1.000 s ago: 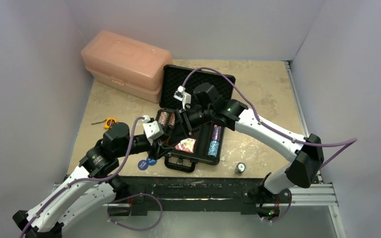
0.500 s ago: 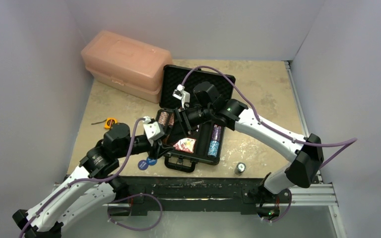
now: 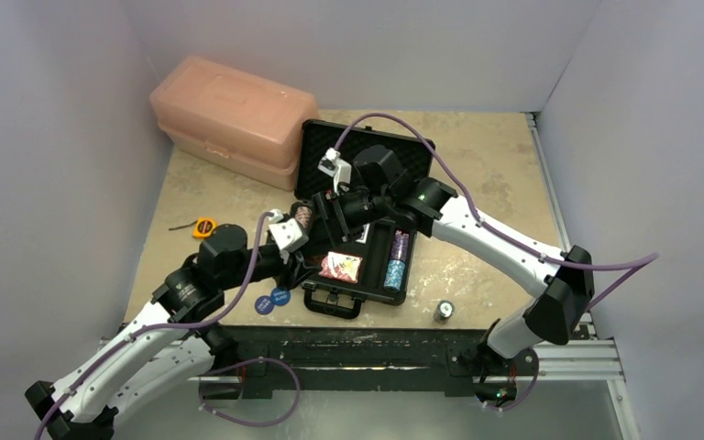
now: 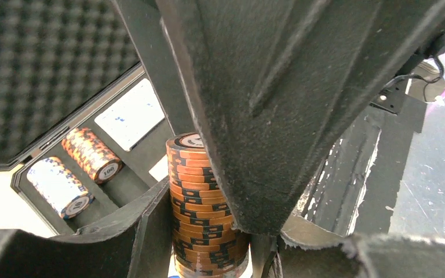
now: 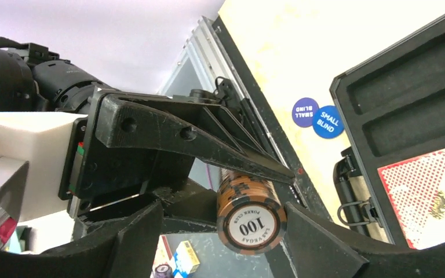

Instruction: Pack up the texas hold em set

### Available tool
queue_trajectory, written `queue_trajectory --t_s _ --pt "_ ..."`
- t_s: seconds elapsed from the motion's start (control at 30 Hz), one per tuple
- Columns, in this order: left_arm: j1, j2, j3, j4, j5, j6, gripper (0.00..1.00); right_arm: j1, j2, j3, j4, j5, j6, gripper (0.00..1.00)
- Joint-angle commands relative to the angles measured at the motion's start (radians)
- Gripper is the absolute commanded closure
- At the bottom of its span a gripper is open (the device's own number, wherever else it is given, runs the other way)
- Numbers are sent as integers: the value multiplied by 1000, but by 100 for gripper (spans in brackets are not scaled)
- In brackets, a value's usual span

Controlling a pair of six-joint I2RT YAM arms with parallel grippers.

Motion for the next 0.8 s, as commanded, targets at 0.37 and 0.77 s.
queue_trajectory --t_s 0.37,0.77 --pt "-2 32 59 -73 -336 -44 100 -7 -133 52 -64 400 19 13" --pt "43 157 112 -140 -451 -103 100 -24 -198 -43 -69 530 68 13"
